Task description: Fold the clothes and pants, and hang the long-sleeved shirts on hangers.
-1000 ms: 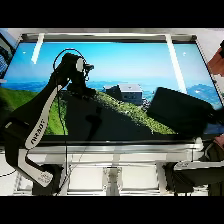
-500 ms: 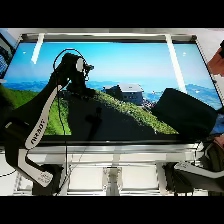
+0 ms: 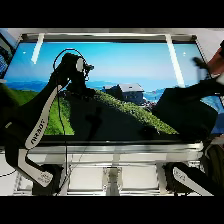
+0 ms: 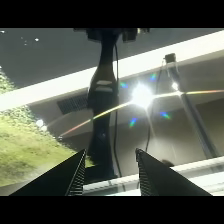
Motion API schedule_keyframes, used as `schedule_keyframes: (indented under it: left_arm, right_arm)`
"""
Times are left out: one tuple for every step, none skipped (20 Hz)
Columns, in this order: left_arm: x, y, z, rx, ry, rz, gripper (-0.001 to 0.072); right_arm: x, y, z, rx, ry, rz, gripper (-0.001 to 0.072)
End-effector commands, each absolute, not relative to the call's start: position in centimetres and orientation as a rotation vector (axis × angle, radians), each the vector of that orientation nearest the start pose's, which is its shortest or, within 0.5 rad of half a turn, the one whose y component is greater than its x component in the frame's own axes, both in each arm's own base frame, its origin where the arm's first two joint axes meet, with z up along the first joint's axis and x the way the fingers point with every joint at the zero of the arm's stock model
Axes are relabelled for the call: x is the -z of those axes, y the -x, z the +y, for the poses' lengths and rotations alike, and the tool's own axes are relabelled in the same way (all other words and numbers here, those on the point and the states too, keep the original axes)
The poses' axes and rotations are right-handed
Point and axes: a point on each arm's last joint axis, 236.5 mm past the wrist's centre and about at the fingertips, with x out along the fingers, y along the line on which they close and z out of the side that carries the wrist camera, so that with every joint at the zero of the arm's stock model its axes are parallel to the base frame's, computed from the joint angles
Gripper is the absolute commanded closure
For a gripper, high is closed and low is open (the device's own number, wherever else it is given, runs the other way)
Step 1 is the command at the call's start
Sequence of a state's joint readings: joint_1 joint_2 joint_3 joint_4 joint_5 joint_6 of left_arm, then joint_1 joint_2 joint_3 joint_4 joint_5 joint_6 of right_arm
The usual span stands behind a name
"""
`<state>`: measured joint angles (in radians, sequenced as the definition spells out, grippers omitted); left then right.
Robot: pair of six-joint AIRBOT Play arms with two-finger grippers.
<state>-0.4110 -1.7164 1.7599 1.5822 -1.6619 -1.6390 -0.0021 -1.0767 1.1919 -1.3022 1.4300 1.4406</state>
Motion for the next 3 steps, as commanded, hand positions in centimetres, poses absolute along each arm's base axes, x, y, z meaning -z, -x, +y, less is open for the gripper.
schedule_keyframes:
  left_arm:
    - [-0.9,-38.2,-16.4,0.253,-0.289,1.598,0.0366]
    - [-0.9,-38.2,-16.4,0.253,-0.289,1.598,0.0366]
    - [-0.9,-38.2,-16.4,0.253,-0.289,1.598,0.0366]
  right_arm:
    - [-4.6,-29.0,11.9,-0.359,0.172,1.335,0.0665]
    - [-3.5,-27.8,13.0,-0.379,0.202,1.369,0.0665]
    - [-2.5,-26.7,13.7,-0.398,0.23,1.401,0.0665]
